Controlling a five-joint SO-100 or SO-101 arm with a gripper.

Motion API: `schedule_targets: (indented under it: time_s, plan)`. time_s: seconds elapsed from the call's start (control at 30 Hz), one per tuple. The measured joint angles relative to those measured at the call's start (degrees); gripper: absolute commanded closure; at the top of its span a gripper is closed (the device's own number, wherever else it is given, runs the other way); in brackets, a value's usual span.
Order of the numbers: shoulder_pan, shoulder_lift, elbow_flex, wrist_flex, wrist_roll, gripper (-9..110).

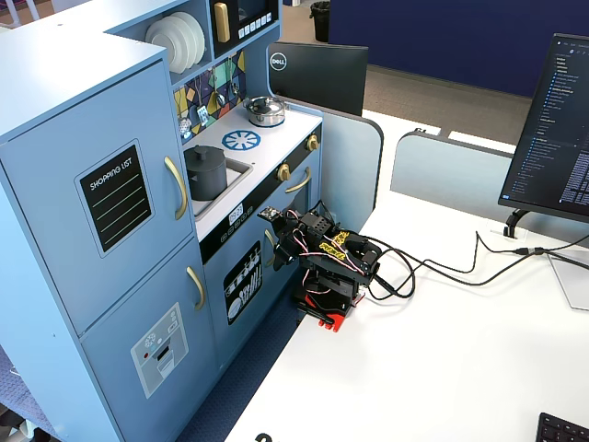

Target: Take off the lid from the gray recipient and place it on the counter

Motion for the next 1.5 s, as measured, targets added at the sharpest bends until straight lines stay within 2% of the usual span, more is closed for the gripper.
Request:
schedule_targets:
  time_s: [0.53,0.7,0.97,1.1,1.3,1.5]
  plan:
    - [1.14,-0.53,-2.46,-0.09,2.72,101]
    - [-1.23,-9.32,-19.25,0.7,2.99,101]
    - [-1.14,-21.45,-52.12,-4.66,-3.69,101]
    - [-1.23,-23.73,-58.45,-11.34,-4.57,101]
    - [-1.23,-25.22,-58.8,-24.43,-5.19,101]
    - [-1.49,-28.3,-54.49,-39.55,-5.1,90]
